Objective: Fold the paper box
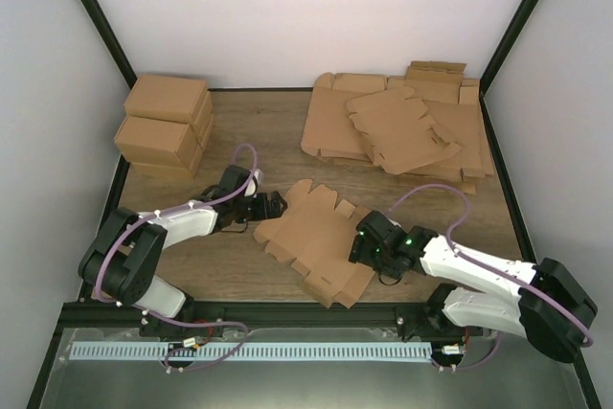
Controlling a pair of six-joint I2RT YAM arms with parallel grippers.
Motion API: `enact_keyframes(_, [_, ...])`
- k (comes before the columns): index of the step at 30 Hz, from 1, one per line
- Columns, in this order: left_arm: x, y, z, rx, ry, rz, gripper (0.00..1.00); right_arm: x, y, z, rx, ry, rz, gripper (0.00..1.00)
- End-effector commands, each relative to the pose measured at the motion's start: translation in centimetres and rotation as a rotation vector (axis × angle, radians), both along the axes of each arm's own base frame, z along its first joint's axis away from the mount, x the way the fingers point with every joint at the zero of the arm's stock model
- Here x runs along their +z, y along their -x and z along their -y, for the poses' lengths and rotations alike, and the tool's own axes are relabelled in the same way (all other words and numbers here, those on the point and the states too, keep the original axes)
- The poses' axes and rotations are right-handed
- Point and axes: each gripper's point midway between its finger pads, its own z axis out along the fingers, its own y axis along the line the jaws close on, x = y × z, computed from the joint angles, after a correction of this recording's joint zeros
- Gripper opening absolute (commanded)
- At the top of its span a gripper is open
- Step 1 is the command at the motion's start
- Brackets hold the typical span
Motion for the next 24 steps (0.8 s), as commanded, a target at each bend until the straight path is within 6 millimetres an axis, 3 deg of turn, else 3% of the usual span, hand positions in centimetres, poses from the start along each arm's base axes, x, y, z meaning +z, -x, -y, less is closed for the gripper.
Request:
enact_keyframes(1, [-4.0, 3.9, -2.4, -0.004, -0.127, -0.180, 1.00, 2.0, -2.4, -1.1, 0.012, -0.015, 0.083, 0.90])
enact_keyframes(6, [-3.9, 4.7, -4.1, 0.032, -0.207, -0.205, 1.00, 2.3, -4.0, -0.4, 0.021, 0.019, 0.125, 0.90])
enact_keyframes(15, [-3.6, 8.0, -3.5, 0.020, -0.088, -0.271, 1.00, 2.7, -8.0, -0.6, 0.113, 0.000, 0.177, 0.90])
enact_keyframes(24, [-2.6, 11.9, -1.6, 0.003, -0.034, -0.361, 1.00, 3.0, -13.9, -4.8, 0.299, -0.046, 0.222, 0.90])
